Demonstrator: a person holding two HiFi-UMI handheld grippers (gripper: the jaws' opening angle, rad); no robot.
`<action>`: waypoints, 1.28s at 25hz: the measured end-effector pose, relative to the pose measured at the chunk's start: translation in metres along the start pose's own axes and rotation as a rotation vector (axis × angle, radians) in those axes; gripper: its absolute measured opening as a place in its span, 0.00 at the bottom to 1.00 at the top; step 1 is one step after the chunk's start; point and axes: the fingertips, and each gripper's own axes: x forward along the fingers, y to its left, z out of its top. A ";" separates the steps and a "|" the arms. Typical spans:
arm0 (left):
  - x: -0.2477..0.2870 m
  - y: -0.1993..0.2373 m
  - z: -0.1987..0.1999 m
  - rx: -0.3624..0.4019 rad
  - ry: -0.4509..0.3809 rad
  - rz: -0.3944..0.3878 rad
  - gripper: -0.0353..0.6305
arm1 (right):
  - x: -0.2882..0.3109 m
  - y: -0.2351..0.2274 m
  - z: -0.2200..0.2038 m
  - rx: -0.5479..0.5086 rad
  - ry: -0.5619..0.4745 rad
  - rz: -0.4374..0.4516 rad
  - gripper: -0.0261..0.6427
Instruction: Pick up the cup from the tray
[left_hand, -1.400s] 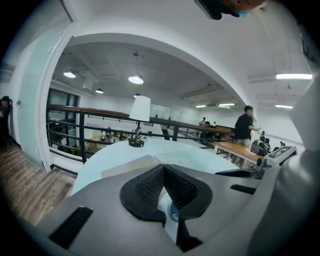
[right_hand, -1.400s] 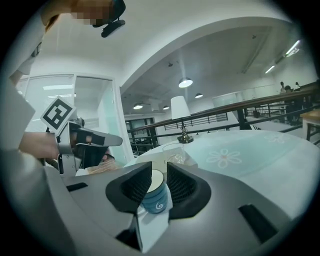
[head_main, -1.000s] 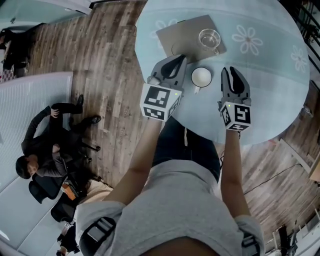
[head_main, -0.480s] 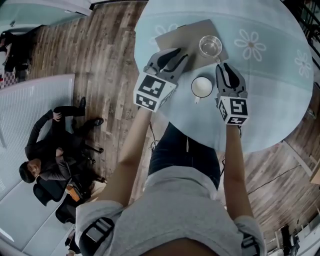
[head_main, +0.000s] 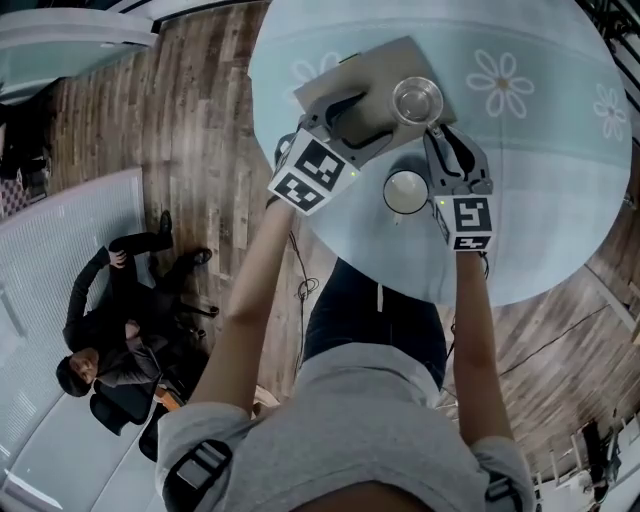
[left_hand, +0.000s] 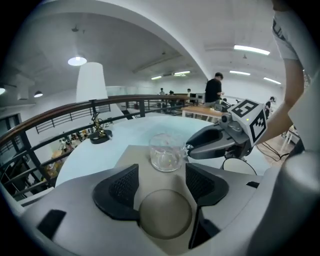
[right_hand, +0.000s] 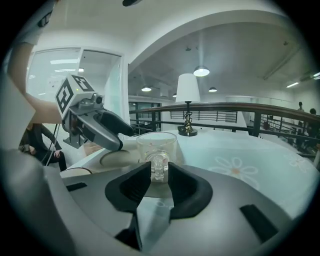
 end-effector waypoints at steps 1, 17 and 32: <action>0.004 0.000 -0.001 0.005 0.015 -0.015 0.49 | 0.001 -0.002 0.000 0.005 -0.001 -0.002 0.17; 0.050 -0.007 0.018 0.170 0.079 -0.268 0.55 | 0.007 0.003 0.004 -0.041 -0.005 0.122 0.12; 0.058 -0.013 0.023 0.199 0.024 -0.351 0.58 | 0.009 0.005 0.012 -0.157 -0.009 0.236 0.11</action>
